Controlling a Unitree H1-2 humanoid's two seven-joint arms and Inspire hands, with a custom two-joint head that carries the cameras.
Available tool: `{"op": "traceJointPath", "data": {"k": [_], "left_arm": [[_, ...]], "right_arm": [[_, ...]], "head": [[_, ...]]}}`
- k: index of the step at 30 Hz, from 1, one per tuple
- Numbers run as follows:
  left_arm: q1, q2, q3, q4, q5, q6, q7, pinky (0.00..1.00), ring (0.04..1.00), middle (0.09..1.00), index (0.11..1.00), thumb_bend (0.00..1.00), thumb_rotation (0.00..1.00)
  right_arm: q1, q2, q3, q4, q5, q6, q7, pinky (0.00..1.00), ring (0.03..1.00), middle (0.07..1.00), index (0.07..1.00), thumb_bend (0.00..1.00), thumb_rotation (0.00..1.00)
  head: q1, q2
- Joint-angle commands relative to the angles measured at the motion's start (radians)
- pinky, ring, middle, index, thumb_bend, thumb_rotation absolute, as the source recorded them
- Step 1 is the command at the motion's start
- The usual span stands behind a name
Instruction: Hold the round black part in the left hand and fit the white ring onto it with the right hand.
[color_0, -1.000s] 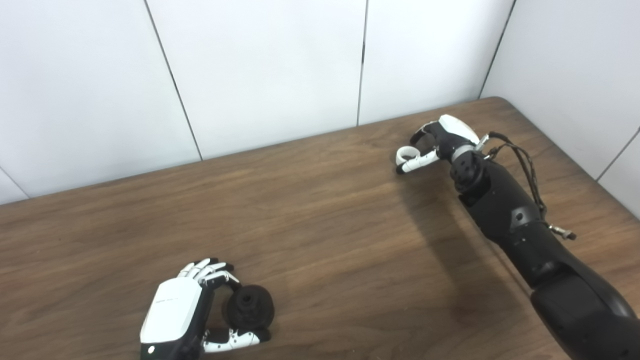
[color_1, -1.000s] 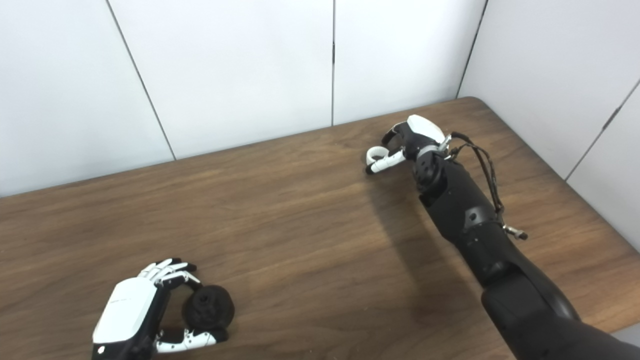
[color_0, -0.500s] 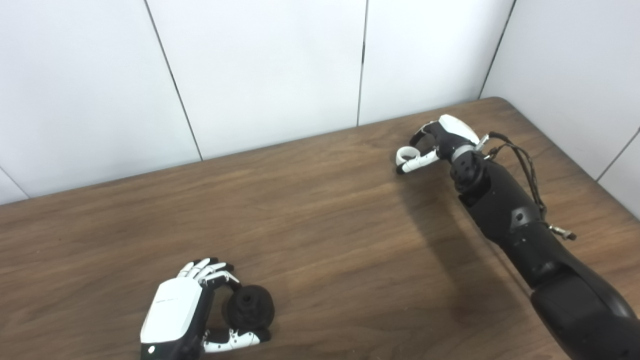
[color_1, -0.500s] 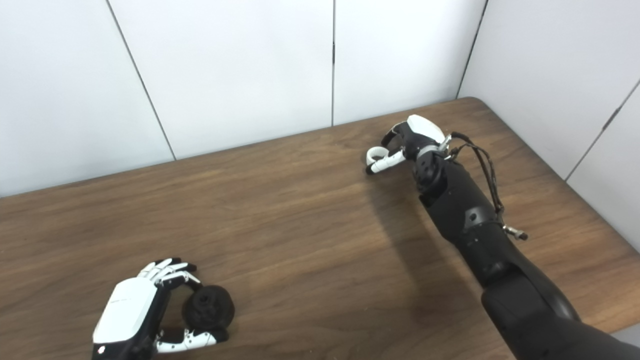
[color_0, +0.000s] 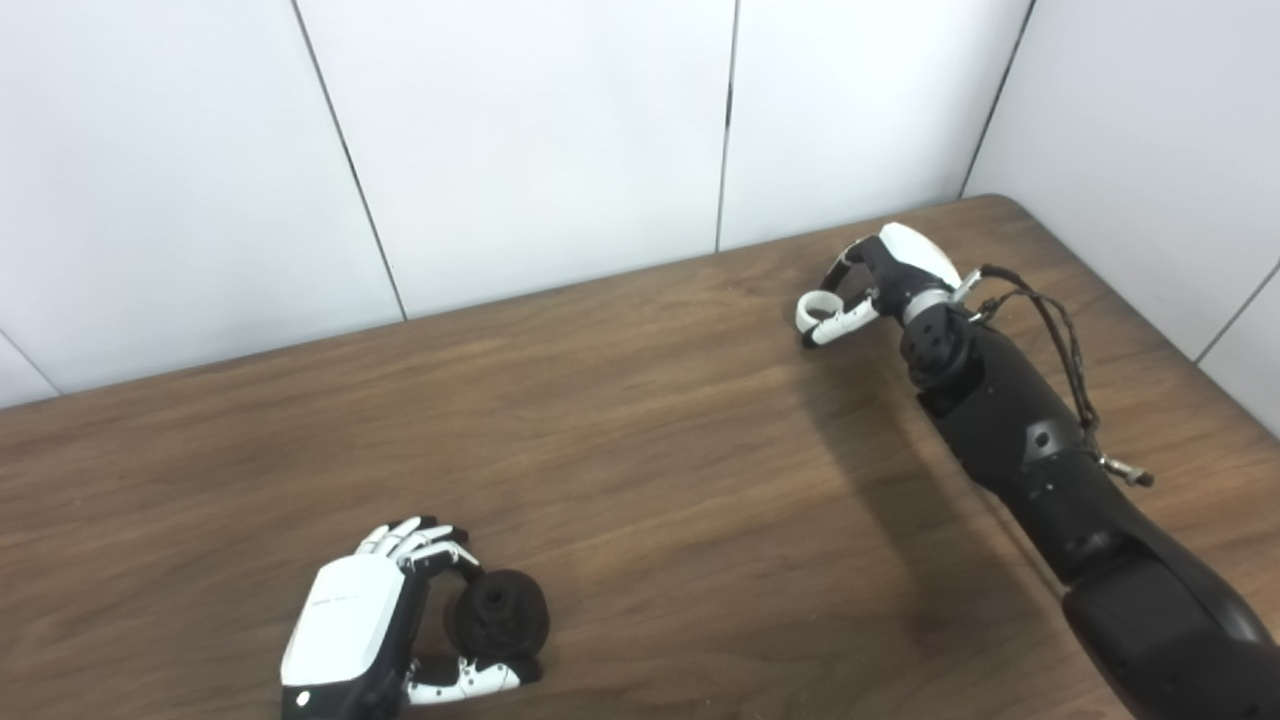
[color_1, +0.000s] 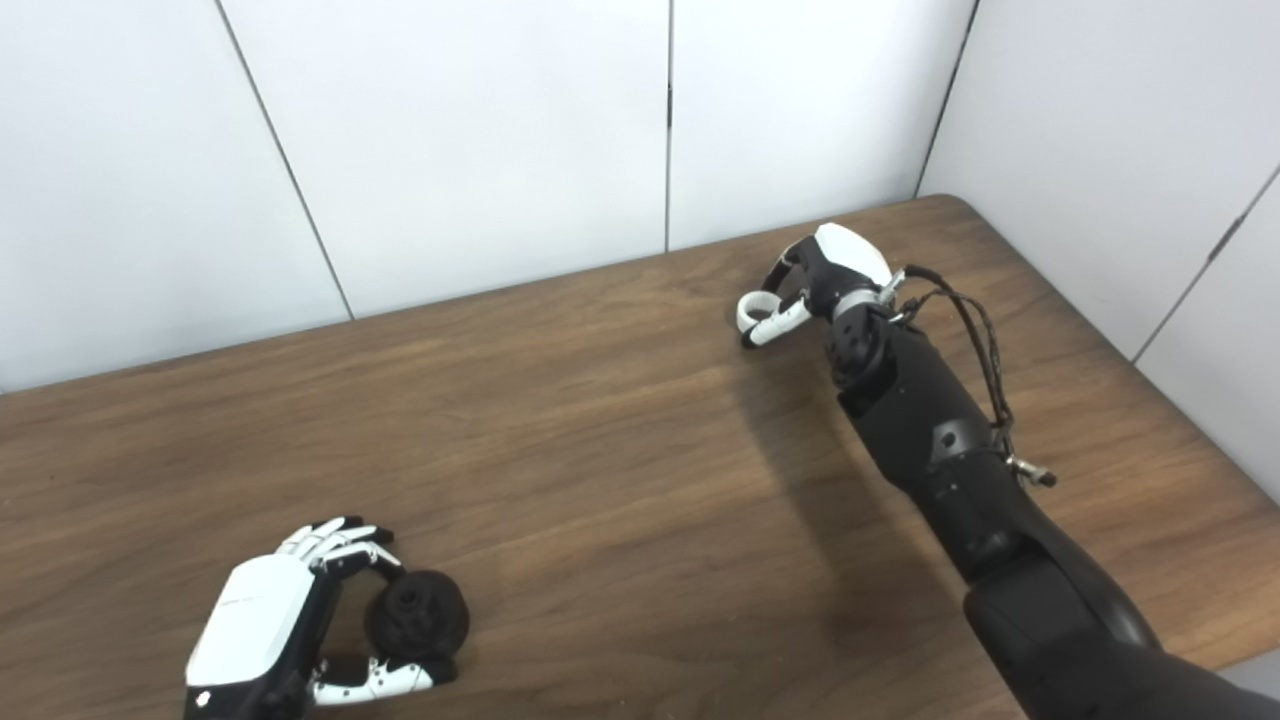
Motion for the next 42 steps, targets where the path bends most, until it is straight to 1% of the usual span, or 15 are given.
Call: {"op": "traceJointPath", "data": {"k": [1, 6, 11, 13, 15, 17, 19, 21, 23, 25, 28, 31, 34, 38, 42], "left_arm": [[0.002, 0.010, 0.011, -0.013, 0.015, 0.015, -0.001, 0.91, 0.877, 0.785, 0.485, 0.52, 0.05], [0.000, 0.007, 0.012, -0.015, 0.017, 0.018, -0.002, 0.92, 0.880, 0.786, 0.485, 0.52, 0.05], [0.002, 0.002, 0.011, -0.023, 0.021, 0.023, -0.009, 0.91, 0.878, 0.786, 0.485, 0.52, 0.05], [0.004, 0.000, 0.011, -0.020, 0.020, 0.020, -0.005, 0.92, 0.878, 0.785, 0.485, 0.52, 0.05], [0.004, -0.001, 0.009, -0.017, 0.019, 0.016, -0.001, 0.91, 0.876, 0.784, 0.486, 0.52, 0.05], [0.005, -0.003, 0.007, -0.016, 0.021, 0.016, -0.001, 0.91, 0.877, 0.784, 0.486, 0.52, 0.05], [0.005, -0.004, 0.003, -0.014, 0.025, 0.015, 0.001, 0.91, 0.879, 0.784, 0.486, 0.52, 0.05], [0.007, -0.007, -0.001, -0.014, 0.031, 0.016, 0.003, 0.92, 0.879, 0.786, 0.486, 0.52, 0.05], [0.009, -0.013, -0.006, -0.014, 0.039, 0.019, 0.004, 0.92, 0.877, 0.785, 0.485, 0.52, 0.05], [0.009, -0.019, -0.011, -0.013, 0.047, 0.022, 0.005, 0.92, 0.876, 0.785, 0.486, 0.52, 0.05], [0.011, -0.028, -0.017, -0.007, 0.053, 0.023, 0.011, 0.92, 0.878, 0.785, 0.485, 0.52, 0.05], [0.013, -0.038, -0.025, -0.015, 0.067, 0.038, -0.001, 0.92, 0.884, 0.792, 0.485, 0.52, 0.05], [0.014, -0.044, -0.032, -0.019, 0.070, 0.049, -0.004, 0.93, 0.886, 0.794, 0.485, 0.52, 0.05], [0.016, -0.052, -0.041, -0.026, 0.077, 0.062, -0.012, 0.93, 0.888, 0.797, 0.485, 0.52, 0.05], [0.013, -0.059, -0.051, -0.024, 0.091, 0.067, -0.009, 0.93, 0.889, 0.800, 0.485, 0.52, 0.05]], "right_arm": [[-0.032, -0.027, -0.014, -0.026, 0.002, -0.024, -0.033, 0.98, 1.000, 0.885, 0.483, 0.53, 0.14], [-0.025, -0.034, -0.008, -0.034, 0.002, -0.028, -0.031, 0.98, 1.000, 0.873, 0.483, 0.53, 0.14], [-0.014, -0.040, -0.009, -0.053, 0.009, -0.031, -0.025, 0.98, 1.000, 0.872, 0.483, 0.53, 0.14], [-0.009, -0.045, -0.001, -0.072, 0.005, -0.028, -0.017, 0.97, 1.000, 0.865, 0.483, 0.53, 0.14], [-0.003, -0.050, 0.006, -0.114, 0.009, -0.017, 0.010, 0.95, 0.997, 0.860, 0.483, 0.53, 0.14], [0.004, -0.056, 0.014, -0.160, 0.014, -0.014, 0.049, 0.98, 1.000, 0.860, 0.484, 0.53, 0.14], [0.010, -0.060, 0.022, -0.208, 0.019, -0.012, 0.084, 1.00, 0.998, 0.853, 0.484, 0.53, 0.14], [0.019, -0.061, 0.028, -0.267, 0.021, 0.006, 0.124, 1.00, 1.000, 0.858, 0.484, 0.52, 0.14], [0.028, -0.064, 0.040, -0.336, 0.014, 0.019, 0.170, 1.00, 1.000, 0.864, 0.484, 0.52, 0.14], [0.036, -0.072, 0.060, -0.397, 0.006, 0.018, 0.209, 1.00, 0.994, 0.864, 0.483, 0.52, 0.14], [0.041, -0.068, 0.079, -0.486, -0.017, 0.024, 0.294, 0.96, 0.981, 0.848, 0.483, 0.52, 0.14], [0.047, -0.043, 0.066, -0.563, -0.048, 0.026, 0.400, 0.95, 0.982, 0.857, 0.484, 0.53, 0.14], [0.066, -0.005, 0.057, -0.665, -0.089, 0.026, 0.499, 0.96, 0.978, 0.860, 0.484, 0.53, 0.14], [0.081, 0.040, 0.061, -0.770, -0.120, 0.026, 0.585, 0.94, 0.965, 0.858, 0.484, 0.53, 0.14], [0.091, 0.109, 0.049, -0.851, -0.145, 0.026, 0.648, 0.94, 0.966, 0.866, 0.483, 0.53, 0.14]], "head": [[0.000, 0.001], [0.000, 0.001], [0.016, 0.006], [0.024, 0.007], [0.035, 0.010], [0.052, 0.014], [0.064, 0.017], [0.079, 0.021], [0.108, 0.027], [0.127, 0.030], [0.153, 0.035], [0.184, 0.041], [0.202, 0.045], [0.224, 0.056], [0.249, 0.061]]}}
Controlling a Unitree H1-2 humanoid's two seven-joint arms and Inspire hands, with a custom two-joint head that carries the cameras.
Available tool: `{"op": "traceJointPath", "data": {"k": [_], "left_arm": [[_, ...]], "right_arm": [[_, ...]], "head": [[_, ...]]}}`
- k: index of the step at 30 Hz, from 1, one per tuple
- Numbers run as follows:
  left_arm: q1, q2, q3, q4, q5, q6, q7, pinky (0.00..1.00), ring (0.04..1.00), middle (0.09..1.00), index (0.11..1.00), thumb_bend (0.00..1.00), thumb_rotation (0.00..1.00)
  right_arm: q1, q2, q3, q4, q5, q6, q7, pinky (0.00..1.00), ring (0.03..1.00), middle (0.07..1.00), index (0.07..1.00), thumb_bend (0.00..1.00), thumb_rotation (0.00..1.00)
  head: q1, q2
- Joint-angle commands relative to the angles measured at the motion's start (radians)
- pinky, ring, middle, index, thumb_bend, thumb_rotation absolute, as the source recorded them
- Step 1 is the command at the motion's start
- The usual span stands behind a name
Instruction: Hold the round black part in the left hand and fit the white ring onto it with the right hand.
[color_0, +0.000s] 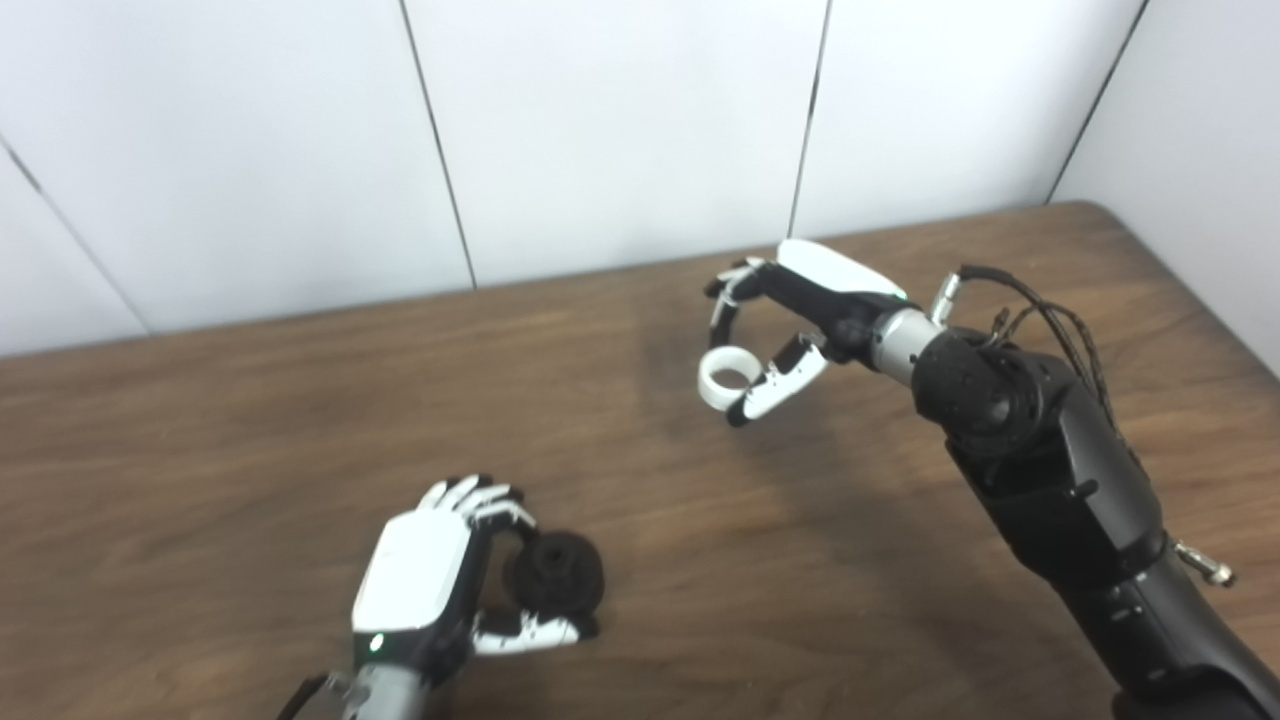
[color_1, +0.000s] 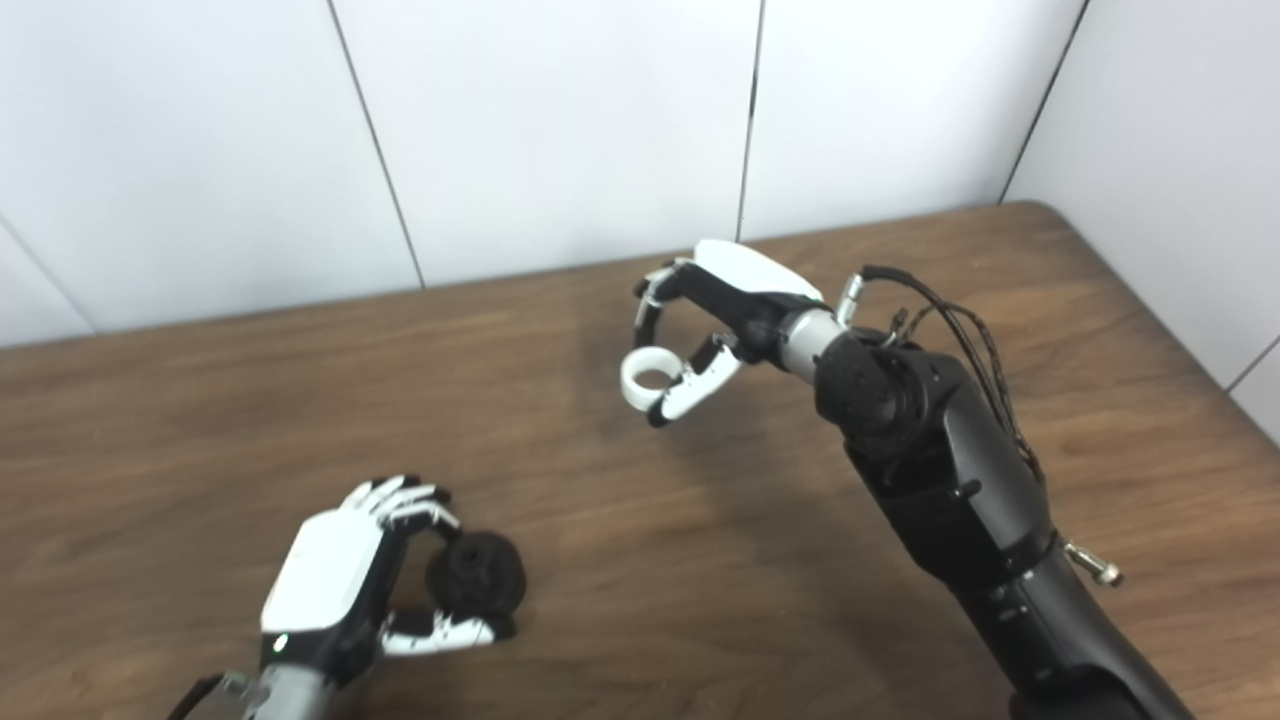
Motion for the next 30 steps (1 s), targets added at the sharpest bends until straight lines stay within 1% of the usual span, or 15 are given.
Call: {"op": "traceJointPath", "data": {"k": [1, 4, 5, 7, 13, 17, 20, 26, 30], "left_arm": [[0.001, -0.002, -0.016, -0.009, 0.023, 0.005, -0.018, 0.93, 0.889, 0.800, 0.485, 0.52, 0.05], [-0.001, -0.010, -0.024, -0.013, 0.032, 0.019, -0.024, 0.92, 0.889, 0.800, 0.485, 0.52, 0.05], [-0.001, -0.013, -0.027, -0.015, 0.035, 0.022, -0.025, 0.92, 0.890, 0.801, 0.485, 0.52, 0.05], [-0.001, -0.018, -0.030, -0.016, 0.039, 0.028, -0.026, 0.93, 0.890, 0.800, 0.485, 0.52, 0.05], [-0.002, -0.030, -0.044, -0.018, 0.061, 0.045, -0.031, 0.94, 0.898, 0.802, 0.486, 0.52, 0.05], [-0.004, -0.038, -0.053, -0.018, 0.070, 0.051, -0.029, 0.94, 0.896, 0.801, 0.486, 0.52, 0.05], [-0.005, -0.046, -0.056, -0.016, 0.073, 0.056, -0.026, 0.94, 0.895, 0.801, 0.486, 0.52, 0.05], [-0.007, -0.059, -0.062, -0.013, 0.084, 0.068, -0.033, 0.94, 0.900, 0.804, 0.485, 0.52, 0.05], [-0.010, -0.066, -0.066, -0.006, 0.084, 0.071, -0.023, 0.94, 0.896, 0.801, 0.485, 0.52, 0.05]], "right_arm": [[-0.029, 0.026, -0.024, -0.062, -0.027, 0.000, 0.025, 0.94, 0.970, 0.870, 0.483, 0.53, 0.14], [-0.022, 0.069, -0.030, -0.110, -0.048, 0.000, 0.070, 0.94, 0.970, 0.873, 0.483, 0.53, 0.14], [-0.017, 0.082, -0.033, -0.124, -0.046, 0.000, 0.082, 0.96, 0.972, 0.874, 0.483, 0.52, 0.14], [-0.006, 0.096, -0.034, -0.145, -0.043, 0.000, 0.096, 0.99, 0.976, 0.875, 0.482, 0.52, 0.13], [0.036, 0.135, -0.021, -0.199, -0.041, 0.000, 0.121, 1.00, 0.985, 0.879, 0.482, 0.52, 0.14], [0.067, 0.163, -0.006, -0.208, -0.047, 0.000, 0.107, 1.00, 0.991, 0.899, 0.482, 0.52, 0.13], [0.081, 0.173, 0.018, -0.208, -0.048, -0.006, 0.086, 1.00, 0.990, 0.902, 0.482, 0.52, 0.13], [0.100, 0.177, 0.063, -0.193, -0.033, -0.022, 0.054, 1.00, 0.989, 0.902, 0.483, 0.52, 0.13], [0.115, 0.185, 0.088, -0.164, -0.022, -0.041, 0.016, 1.00, 0.986, 0.900, 0.482, 0.52, 0.13]], "head": [[0.010, 0.004], [0.030, 0.010], [0.036, 0.012], [0.047, 0.017], [0.072, 0.027], [0.092, 0.033], [0.099, 0.034], [0.109, 0.039], [0.119, 0.039]]}}
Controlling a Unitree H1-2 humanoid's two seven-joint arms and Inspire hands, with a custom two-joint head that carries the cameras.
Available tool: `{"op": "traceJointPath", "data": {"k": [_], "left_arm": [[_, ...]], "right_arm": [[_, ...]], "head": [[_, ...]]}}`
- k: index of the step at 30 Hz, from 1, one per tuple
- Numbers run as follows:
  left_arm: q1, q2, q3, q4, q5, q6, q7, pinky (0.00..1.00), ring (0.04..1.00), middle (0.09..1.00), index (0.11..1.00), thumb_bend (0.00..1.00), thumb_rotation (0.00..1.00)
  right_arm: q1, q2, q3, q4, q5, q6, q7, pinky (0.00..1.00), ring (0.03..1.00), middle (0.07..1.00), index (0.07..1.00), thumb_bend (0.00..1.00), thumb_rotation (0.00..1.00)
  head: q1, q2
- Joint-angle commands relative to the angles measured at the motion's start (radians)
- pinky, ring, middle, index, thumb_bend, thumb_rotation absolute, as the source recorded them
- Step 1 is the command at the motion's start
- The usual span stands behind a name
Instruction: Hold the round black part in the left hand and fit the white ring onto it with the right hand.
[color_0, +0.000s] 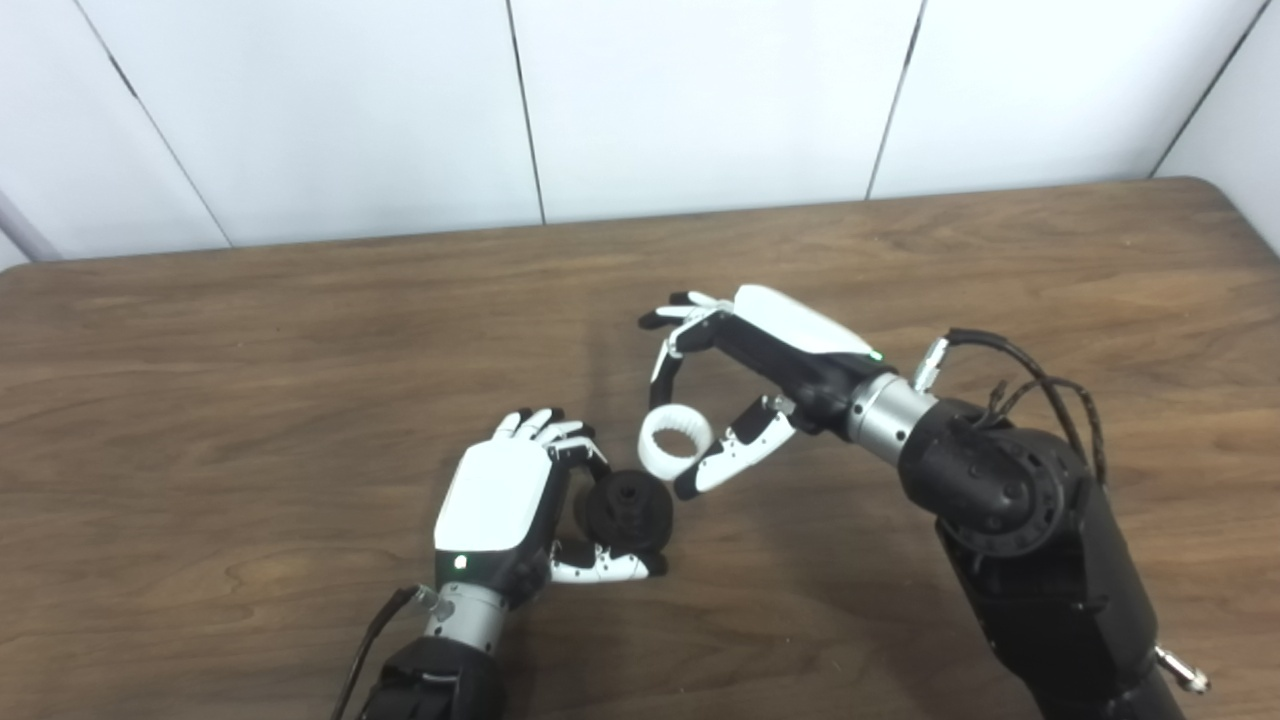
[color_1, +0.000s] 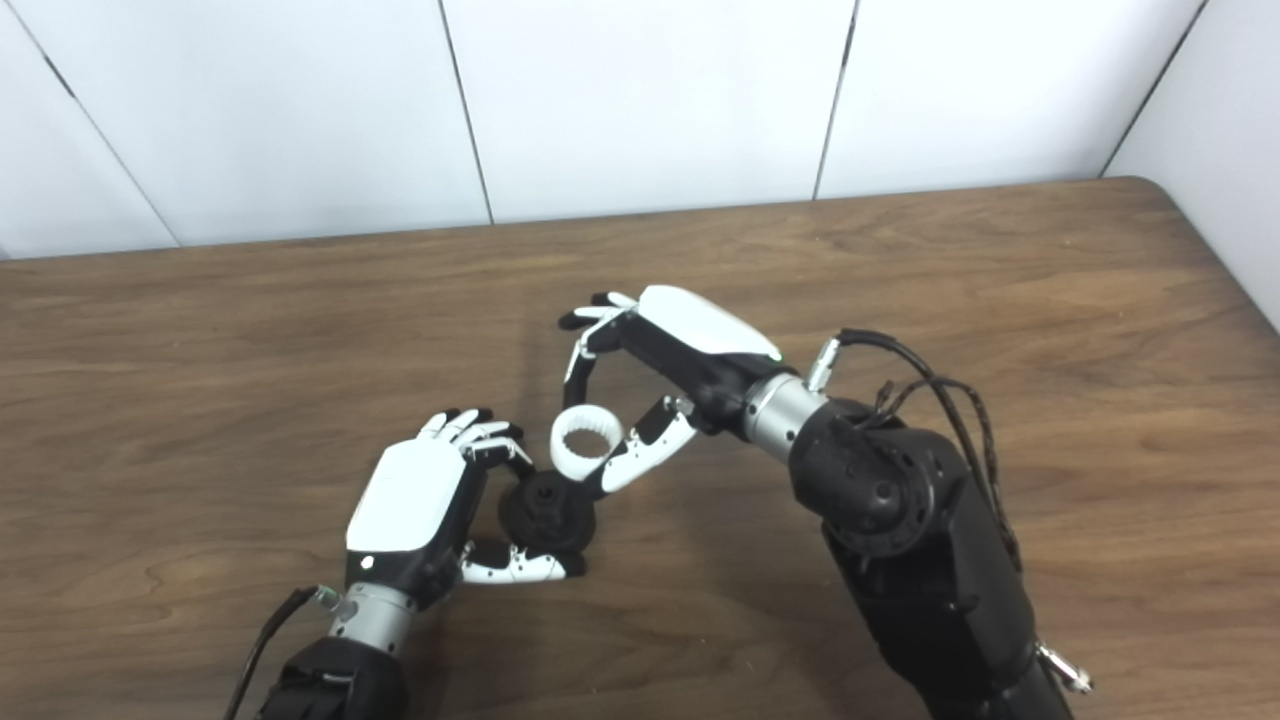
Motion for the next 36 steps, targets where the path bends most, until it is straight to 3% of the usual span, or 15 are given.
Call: {"op": "traceJointPath", "data": {"k": [1, 12, 36], "left_arm": [[-0.007, -0.009, -0.015, 0.008, 0.007, -0.007, -0.005, 0.94, 0.895, 0.801, 0.485, 0.52, 0.05], [-0.010, -0.011, -0.023, 0.006, 0.009, 0.000, -0.004, 0.94, 0.893, 0.802, 0.485, 0.52, 0.05], [-0.014, -0.020, -0.031, 0.000, 0.012, 0.004, -0.009, 0.94, 0.893, 0.801, 0.485, 0.52, 0.05]], "right_arm": [[-0.013, 0.010, 0.009, 0.007, 0.010, -0.034, -0.047, 1.00, 0.986, 0.899, 0.482, 0.52, 0.13], [0.004, 0.008, 0.070, 0.052, 0.020, -0.042, -0.091, 1.00, 0.995, 0.900, 0.483, 0.52, 0.13], [-0.001, -0.001, 0.091, 0.105, 0.026, -0.048, -0.140, 1.00, 1.000, 0.900, 0.483, 0.52, 0.13]], "head": [[0.008, -0.001], [0.018, 0.008], [0.025, 0.015]]}}
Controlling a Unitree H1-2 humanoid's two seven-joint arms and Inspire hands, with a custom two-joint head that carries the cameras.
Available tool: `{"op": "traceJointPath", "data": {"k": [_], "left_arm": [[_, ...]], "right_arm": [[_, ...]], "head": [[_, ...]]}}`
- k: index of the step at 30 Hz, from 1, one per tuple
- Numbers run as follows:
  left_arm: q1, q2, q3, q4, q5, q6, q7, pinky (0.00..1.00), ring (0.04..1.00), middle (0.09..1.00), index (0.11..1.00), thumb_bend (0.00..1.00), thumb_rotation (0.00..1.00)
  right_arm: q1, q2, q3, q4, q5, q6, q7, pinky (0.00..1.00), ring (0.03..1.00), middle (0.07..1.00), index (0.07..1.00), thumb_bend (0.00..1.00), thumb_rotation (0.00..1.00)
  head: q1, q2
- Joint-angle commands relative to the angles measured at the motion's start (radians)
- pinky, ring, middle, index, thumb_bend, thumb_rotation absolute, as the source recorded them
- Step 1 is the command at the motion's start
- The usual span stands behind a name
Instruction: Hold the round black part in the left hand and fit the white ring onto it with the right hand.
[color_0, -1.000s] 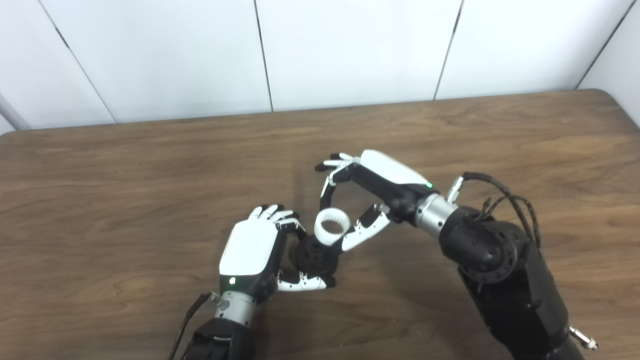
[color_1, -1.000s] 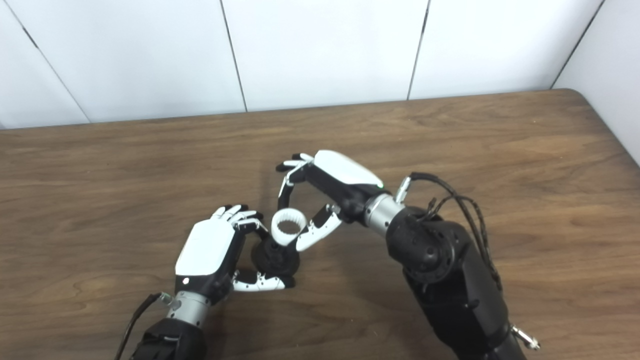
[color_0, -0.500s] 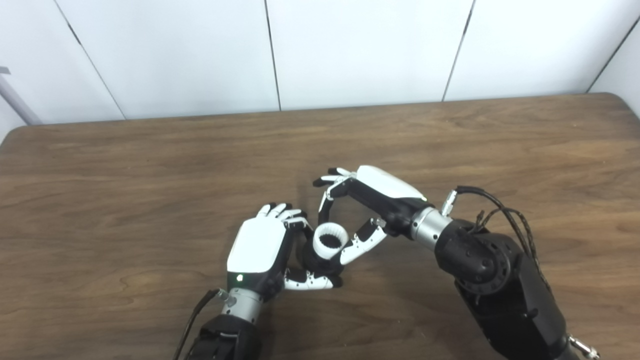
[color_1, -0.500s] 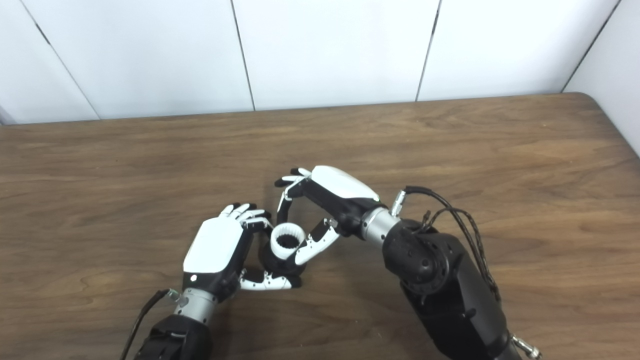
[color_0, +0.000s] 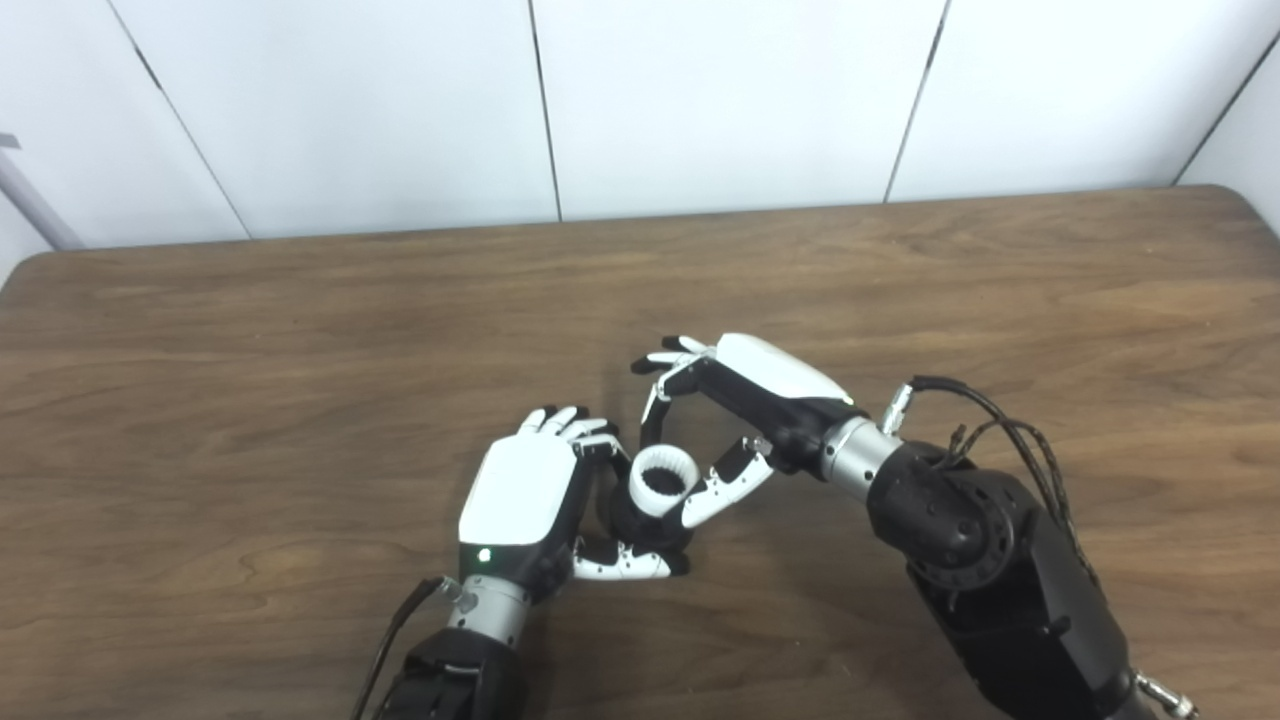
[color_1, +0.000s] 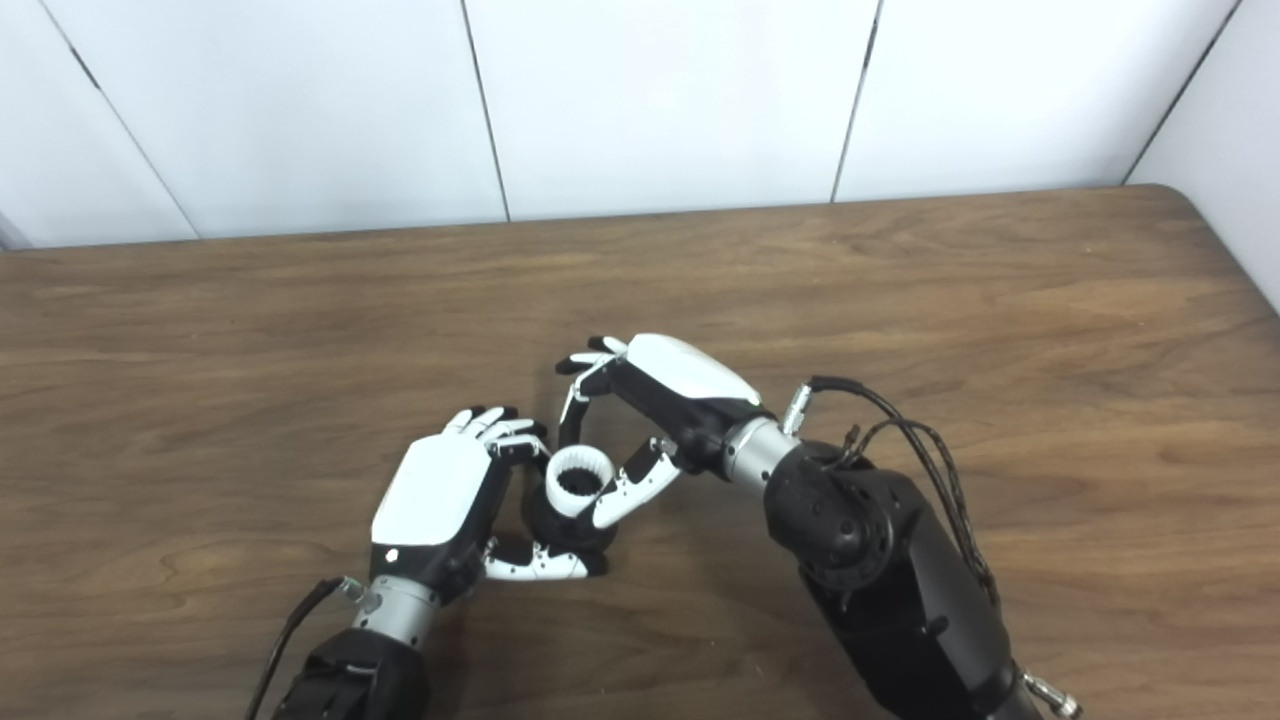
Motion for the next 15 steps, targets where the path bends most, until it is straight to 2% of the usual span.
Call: {"op": "traceJointPath", "data": {"k": [1, 15], "left_arm": [[-0.008, -0.008, -0.013, -0.004, 0.011, -0.004, -0.009, 0.94, 0.893, 0.801, 0.485, 0.52, 0.05], [-0.008, -0.014, -0.016, -0.004, 0.011, -0.001, -0.006, 0.94, 0.895, 0.802, 0.486, 0.52, 0.05]], "right_arm": [[-0.035, 0.001, -0.001, -0.003, 0.004, -0.025, -0.025, 1.00, 1.000, 0.899, 0.483, 0.52, 0.13], [-0.035, 0.005, 0.010, 0.002, -0.006, -0.019, -0.031, 1.00, 1.000, 0.895, 0.484, 0.52, 0.13]], "head": [[0.000, 0.001], [0.003, 0.001]]}}
